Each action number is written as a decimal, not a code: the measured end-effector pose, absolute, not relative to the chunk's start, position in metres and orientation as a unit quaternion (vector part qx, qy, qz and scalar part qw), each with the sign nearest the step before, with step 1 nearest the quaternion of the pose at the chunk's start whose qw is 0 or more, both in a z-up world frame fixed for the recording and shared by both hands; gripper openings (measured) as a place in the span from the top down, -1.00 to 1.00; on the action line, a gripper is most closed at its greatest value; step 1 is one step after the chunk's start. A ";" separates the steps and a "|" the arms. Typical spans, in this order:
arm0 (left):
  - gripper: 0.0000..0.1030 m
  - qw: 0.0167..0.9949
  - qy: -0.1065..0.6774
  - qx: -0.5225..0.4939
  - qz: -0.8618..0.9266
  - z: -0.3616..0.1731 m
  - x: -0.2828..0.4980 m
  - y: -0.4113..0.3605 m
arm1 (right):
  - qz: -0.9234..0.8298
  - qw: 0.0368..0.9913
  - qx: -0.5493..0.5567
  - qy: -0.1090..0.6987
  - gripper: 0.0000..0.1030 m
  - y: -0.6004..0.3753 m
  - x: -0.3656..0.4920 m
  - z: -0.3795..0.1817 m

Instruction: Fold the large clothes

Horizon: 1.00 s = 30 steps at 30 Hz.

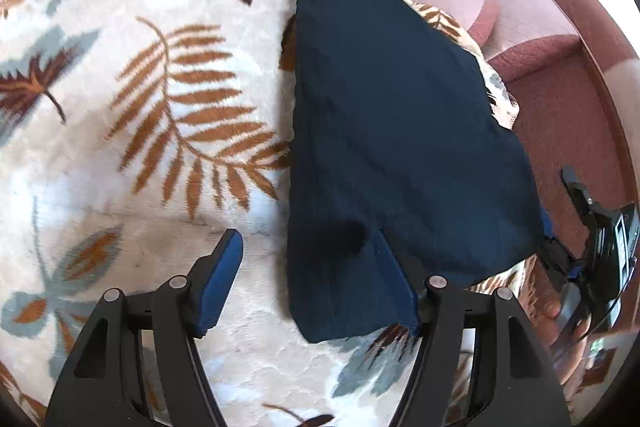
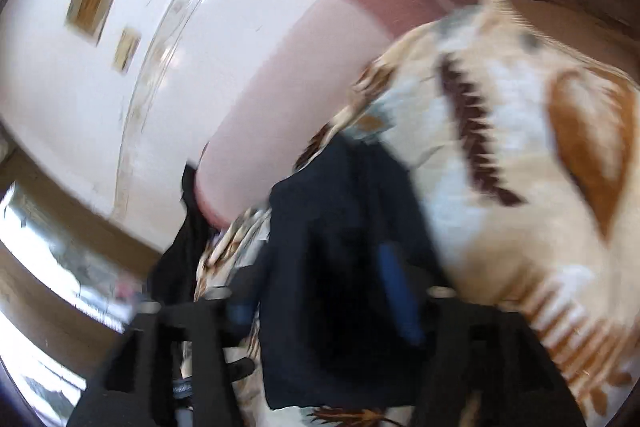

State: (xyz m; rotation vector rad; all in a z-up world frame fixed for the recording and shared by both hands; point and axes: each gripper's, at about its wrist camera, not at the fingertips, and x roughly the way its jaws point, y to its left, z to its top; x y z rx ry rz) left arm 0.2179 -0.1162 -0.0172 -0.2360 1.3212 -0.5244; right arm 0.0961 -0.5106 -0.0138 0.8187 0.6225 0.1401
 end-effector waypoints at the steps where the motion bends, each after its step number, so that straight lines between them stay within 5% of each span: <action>1: -0.31 0.747 0.610 -0.108 -0.240 -0.018 0.221 -0.119 | 0.077 0.865 0.375 0.323 -0.28 -0.502 0.106 -0.018; 2: -0.31 0.745 0.612 -0.107 -0.242 -0.018 0.218 -0.122 | 0.091 0.864 0.352 0.349 -0.11 -0.493 0.115 -0.022; 3: -0.31 0.745 0.610 -0.106 -0.247 -0.017 0.214 -0.125 | 0.096 0.868 0.333 0.356 0.93 -0.489 0.117 -0.023; 4: -0.31 0.748 0.605 -0.103 -0.251 -0.016 0.208 -0.129 | 0.095 0.876 0.320 0.349 0.99 -0.488 0.114 -0.022; 7: -0.35 0.755 0.597 -0.087 -0.255 -0.020 0.202 -0.132 | 0.072 0.878 0.364 0.303 1.00 -0.513 0.086 -0.038; 11: -0.46 0.738 0.618 -0.095 -0.255 -0.039 0.202 -0.136 | 0.029 0.842 0.404 0.356 1.00 -0.527 0.085 -0.094; 15: -0.45 0.742 0.601 -0.109 -0.276 -0.025 0.207 -0.126 | 0.036 0.844 0.394 0.362 0.92 -0.531 0.093 -0.068; 18: -0.45 0.757 0.579 -0.143 -0.269 -0.011 0.228 -0.113 | 0.026 0.860 0.386 0.332 0.66 -0.534 0.103 -0.037; 21: -0.45 0.760 0.583 -0.146 -0.246 -0.010 0.255 -0.120 | 0.020 0.864 0.387 0.322 -0.16 -0.532 0.130 -0.020; 22: -0.45 0.757 0.590 -0.146 -0.239 -0.013 0.263 -0.125 | 0.019 0.862 0.385 0.328 -0.22 -0.526 0.140 -0.021; 26: -0.45 0.751 0.603 -0.136 -0.230 -0.022 0.273 -0.145 | -0.015 0.856 0.351 0.380 -0.22 -0.514 0.186 -0.032; 27: -0.45 0.752 0.602 -0.134 -0.234 -0.023 0.274 -0.148 | -0.005 0.858 0.346 0.378 -0.06 -0.511 0.189 -0.034; 28: -0.45 0.754 0.599 -0.128 -0.236 -0.022 0.275 -0.150 | 0.018 0.871 0.327 0.367 0.70 -0.507 0.192 -0.031; 29: -0.45 0.760 0.594 -0.119 -0.238 -0.021 0.273 -0.154 | 0.025 0.883 0.300 0.359 0.95 -0.503 0.192 -0.027; 30: -0.45 0.763 0.590 -0.113 -0.239 -0.020 0.271 -0.155 | 0.025 0.895 0.281 0.346 0.92 -0.501 0.189 -0.024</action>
